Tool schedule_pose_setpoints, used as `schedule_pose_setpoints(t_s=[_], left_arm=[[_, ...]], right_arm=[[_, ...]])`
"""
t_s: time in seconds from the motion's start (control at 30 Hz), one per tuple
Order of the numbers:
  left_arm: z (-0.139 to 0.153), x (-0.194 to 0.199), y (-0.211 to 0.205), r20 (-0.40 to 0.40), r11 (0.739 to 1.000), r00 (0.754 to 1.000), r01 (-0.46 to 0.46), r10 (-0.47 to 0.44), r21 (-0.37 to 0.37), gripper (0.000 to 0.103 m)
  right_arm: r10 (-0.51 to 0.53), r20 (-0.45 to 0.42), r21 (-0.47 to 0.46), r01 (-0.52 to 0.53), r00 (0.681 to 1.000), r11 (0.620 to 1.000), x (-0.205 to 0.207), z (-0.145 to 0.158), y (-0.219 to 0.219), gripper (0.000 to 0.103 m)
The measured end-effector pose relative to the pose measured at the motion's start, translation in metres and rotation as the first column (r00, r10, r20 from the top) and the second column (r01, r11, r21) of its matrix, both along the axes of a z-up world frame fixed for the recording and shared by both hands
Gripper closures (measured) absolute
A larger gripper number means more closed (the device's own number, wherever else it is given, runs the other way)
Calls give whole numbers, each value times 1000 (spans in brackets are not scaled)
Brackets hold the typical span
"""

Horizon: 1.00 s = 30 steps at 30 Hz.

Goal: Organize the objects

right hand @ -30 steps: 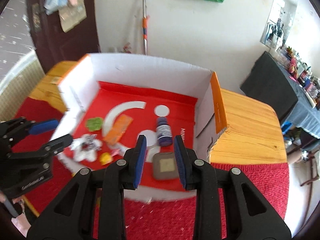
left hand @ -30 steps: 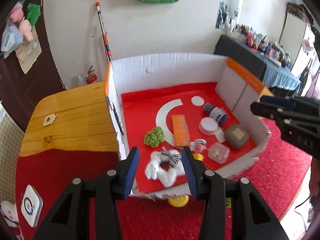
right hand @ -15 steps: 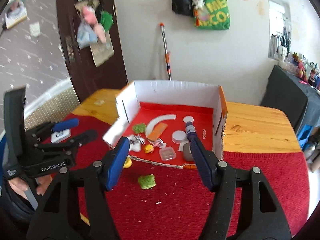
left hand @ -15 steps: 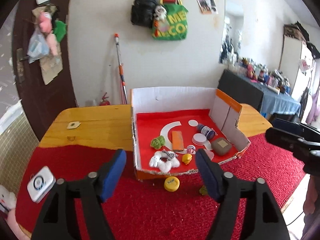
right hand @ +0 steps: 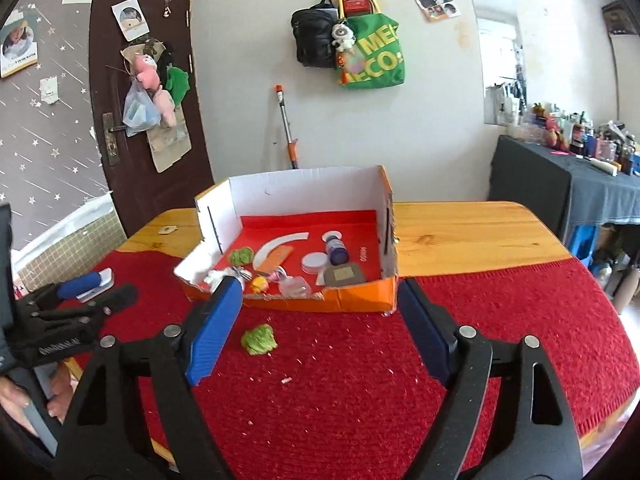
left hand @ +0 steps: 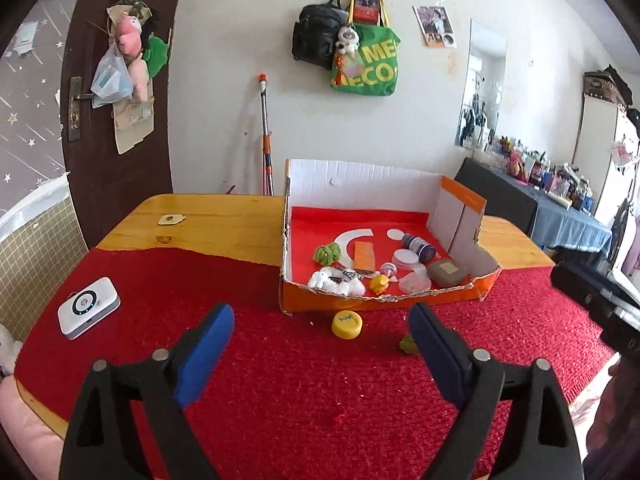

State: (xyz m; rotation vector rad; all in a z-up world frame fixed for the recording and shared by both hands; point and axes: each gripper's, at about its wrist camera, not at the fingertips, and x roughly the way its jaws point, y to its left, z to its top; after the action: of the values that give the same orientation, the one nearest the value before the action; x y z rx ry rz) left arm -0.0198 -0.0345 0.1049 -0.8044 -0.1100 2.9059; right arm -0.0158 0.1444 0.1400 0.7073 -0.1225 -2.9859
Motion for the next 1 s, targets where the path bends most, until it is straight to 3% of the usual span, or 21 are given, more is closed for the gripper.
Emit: schedule_pose_setpoints(t_s=[0.2,0.47,1.0], left_arm=[[-13,5,5,-6,1000,1000,-4,4,2,8],[-47,-3,11,92,1000,996,3,-2,-7,8],[-75,-18,23,185,999,983,20,-12,-45,8]], right_arm=[[-17,47,5,17,999,1000,2,-26,0,18],[-38,141,23,35,989,999,-7,-58,-1,18],[-36,226,36,28,973,999,-21,-85,-3,19]])
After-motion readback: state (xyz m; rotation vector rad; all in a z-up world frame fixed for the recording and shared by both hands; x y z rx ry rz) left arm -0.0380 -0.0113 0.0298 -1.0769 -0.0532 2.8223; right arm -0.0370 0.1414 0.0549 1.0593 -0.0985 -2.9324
